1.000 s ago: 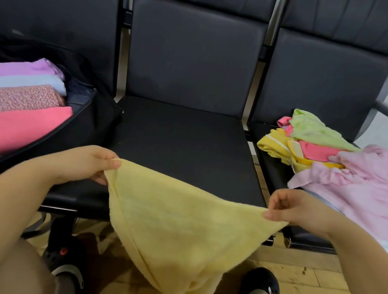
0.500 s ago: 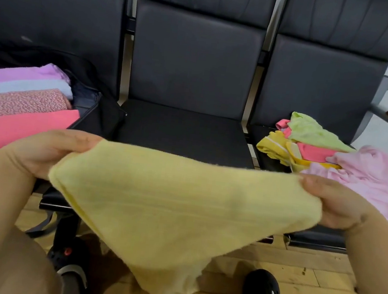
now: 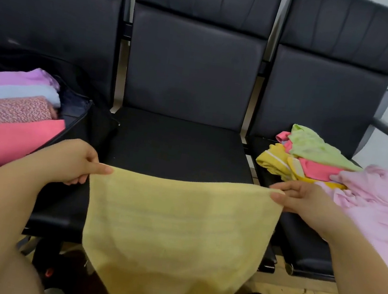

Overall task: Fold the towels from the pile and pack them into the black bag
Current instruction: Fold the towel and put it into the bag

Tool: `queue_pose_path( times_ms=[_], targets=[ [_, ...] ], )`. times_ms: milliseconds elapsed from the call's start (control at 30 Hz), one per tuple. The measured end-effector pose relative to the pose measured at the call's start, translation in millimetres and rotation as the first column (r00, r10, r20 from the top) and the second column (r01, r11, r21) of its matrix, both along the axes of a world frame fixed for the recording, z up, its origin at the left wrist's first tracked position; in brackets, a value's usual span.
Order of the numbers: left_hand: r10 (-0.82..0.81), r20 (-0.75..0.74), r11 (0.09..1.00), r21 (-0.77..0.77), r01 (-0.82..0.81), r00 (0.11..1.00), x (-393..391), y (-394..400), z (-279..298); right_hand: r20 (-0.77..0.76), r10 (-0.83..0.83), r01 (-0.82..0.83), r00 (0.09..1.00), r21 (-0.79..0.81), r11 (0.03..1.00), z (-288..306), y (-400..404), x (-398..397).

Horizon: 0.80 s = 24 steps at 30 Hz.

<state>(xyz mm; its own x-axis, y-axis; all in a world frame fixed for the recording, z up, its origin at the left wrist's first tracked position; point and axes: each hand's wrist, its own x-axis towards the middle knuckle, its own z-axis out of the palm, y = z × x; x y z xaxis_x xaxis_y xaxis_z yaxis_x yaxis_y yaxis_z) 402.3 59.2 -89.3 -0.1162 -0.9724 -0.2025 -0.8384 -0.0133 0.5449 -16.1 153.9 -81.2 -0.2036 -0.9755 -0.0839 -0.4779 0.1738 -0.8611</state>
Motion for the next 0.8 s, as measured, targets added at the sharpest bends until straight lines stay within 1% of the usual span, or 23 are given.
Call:
queue_pose_path(
  times_ms=[67, 133, 200, 300, 367, 400, 467, 500, 533, 567, 600, 667, 733, 800],
  targets=[
    [0.033, 0.041, 0.998, 0.045, -0.034, 0.999, -6, -5, -2, -0.168, -0.041, 0.035, 0.985, -0.044, 0.998, -5, -7, -2],
    [0.072, 0.009, 0.993, 0.09, -0.072, 0.997, -13, -10, -8, -0.265, -0.054, 0.029, 0.963, -0.097, 0.995, -10, -15, 2],
    [0.149, -0.128, 0.981, 0.146, -0.13, 0.981, -22, -15, -16, -0.337, -0.074, 0.021, 0.939, -0.158, 0.987, -19, -24, 4],
    [0.277, -0.351, 0.96, 0.141, -0.242, 0.895, -34, -26, -25, -0.486, -0.078, -0.004, 0.87, -0.165, 0.986, -32, -38, 7],
    [0.312, -0.408, 0.949, 0.098, -0.298, 0.858, -40, -36, -34, -0.583, -0.073, 0.004, 0.809, -0.118, 0.993, -42, -49, 11],
    [0.305, -0.38, 0.949, 0.047, -0.311, 0.873, -43, -41, -40, -0.652, -0.072, 0.025, 0.755, -0.082, 0.996, -48, -54, 14],
    [0.26, -0.23, 0.956, -0.075, -0.283, 0.938, -54, -41, -50, -0.805, -0.047, 0.061, 0.591, -0.014, 0.998, -55, -59, 28],
    [0.226, -0.166, 0.963, -0.111, -0.246, 0.96, -61, -37, -54, -0.847, -0.042, 0.072, 0.53, -0.004, 0.997, -58, -60, 37],
    [0.184, -0.116, 0.975, -0.106, -0.196, 0.976, -68, -33, -62, -0.859, -0.037, 0.086, 0.511, 0.008, 0.996, -59, -60, 47],
    [0.144, -0.058, 0.986, -0.076, -0.148, 0.988, -76, -29, -70, -0.858, -0.03, 0.101, 0.513, 0.026, 0.994, -63, -61, 56],
    [0.1, 0.036, 0.994, -0.055, -0.098, 0.994, -82, -26, -80, -0.851, -0.021, 0.116, 0.525, 0.047, 0.992, -67, -62, 64],
    [0.03, 0.269, 0.996, -0.084, -0.008, 0.963, -91, -24, -96, -0.823, 0.001, 0.15, 0.569, 0.105, 0.983, -80, -68, 75],
    [0.019, 0.368, 0.993, -0.116, 0.026, 0.93, -94, -30, -104, -0.782, 0.019, 0.166, 0.623, 0.156, 0.974, -95, -77, 78],
    [0.013, 0.394, 0.994, -0.106, 0.032, 0.919, -95, -39, -105, -0.785, 0.011, 0.162, 0.62, 0.141, 0.977, -105, -92, 71]
  ],
)
